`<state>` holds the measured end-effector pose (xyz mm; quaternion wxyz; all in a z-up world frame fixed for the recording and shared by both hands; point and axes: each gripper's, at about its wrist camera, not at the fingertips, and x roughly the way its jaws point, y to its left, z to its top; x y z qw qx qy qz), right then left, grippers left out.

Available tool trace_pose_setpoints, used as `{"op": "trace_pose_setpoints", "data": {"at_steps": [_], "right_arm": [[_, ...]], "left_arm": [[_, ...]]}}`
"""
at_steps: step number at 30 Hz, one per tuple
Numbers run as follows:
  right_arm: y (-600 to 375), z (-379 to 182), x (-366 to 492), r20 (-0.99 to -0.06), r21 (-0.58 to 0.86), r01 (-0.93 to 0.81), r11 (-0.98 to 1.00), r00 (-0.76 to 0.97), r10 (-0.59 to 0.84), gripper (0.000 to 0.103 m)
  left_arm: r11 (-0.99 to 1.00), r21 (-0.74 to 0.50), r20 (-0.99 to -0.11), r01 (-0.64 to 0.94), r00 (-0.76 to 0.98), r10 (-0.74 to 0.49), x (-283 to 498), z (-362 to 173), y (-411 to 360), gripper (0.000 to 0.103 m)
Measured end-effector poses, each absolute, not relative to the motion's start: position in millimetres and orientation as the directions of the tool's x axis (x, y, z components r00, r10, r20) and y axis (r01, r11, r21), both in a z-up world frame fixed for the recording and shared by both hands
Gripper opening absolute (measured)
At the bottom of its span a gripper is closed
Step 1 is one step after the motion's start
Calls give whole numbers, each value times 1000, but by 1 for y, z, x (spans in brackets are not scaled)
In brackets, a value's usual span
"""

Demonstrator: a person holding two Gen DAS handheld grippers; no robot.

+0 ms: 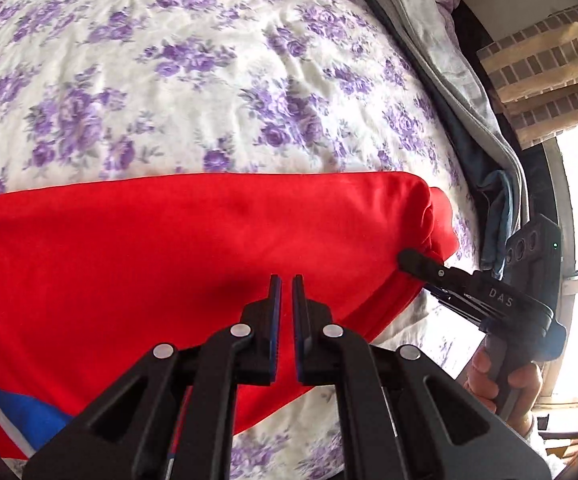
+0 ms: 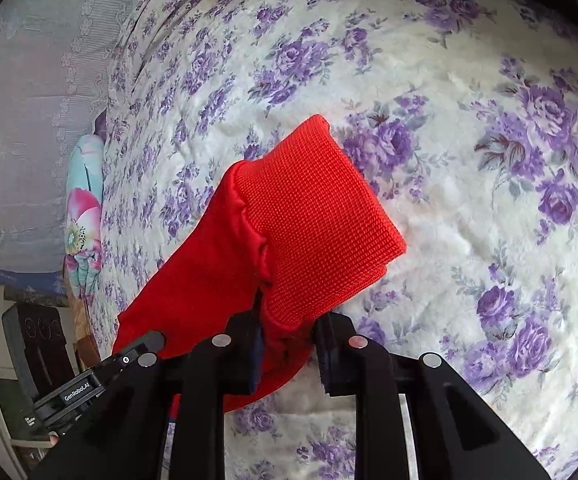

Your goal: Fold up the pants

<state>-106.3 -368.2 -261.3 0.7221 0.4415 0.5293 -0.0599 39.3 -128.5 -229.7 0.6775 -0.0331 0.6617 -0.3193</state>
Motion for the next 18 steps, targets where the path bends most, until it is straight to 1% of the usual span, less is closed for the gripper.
{"op": "trace_pose_setpoints", "data": {"at_steps": [4, 7, 11, 15, 17, 18], "right_arm": [[-367, -260, -105, -826, 561, 552, 617, 424, 372, 22], [-364, -260, -103, -839, 540, 550, 637, 411, 357, 23], [-357, -249, -96, -871, 482, 534, 695, 380, 311, 23], [-342, -221, -86, -895, 406, 468, 785, 377, 238, 22], [-328, -200, -81, -897, 366, 408, 836, 394, 200, 22], [-318, -187, -77, -893, 344, 358, 868, 409, 186, 22]], "left_arm": [[786, -457, -882, 416, -103, -459, 33, -243, -149, 3], [789, -416, -902, 452, -93, -423, 28, -256, -159, 4], [785, -443, -891, 433, -113, -440, 28, -251, -153, 4], [754, -509, -846, 415, -81, -527, 22, -219, -113, 4], [772, -520, -833, 365, -18, -552, 25, -201, -69, 4], [800, -502, -841, 327, 31, -541, 27, -194, -41, 4]]}}
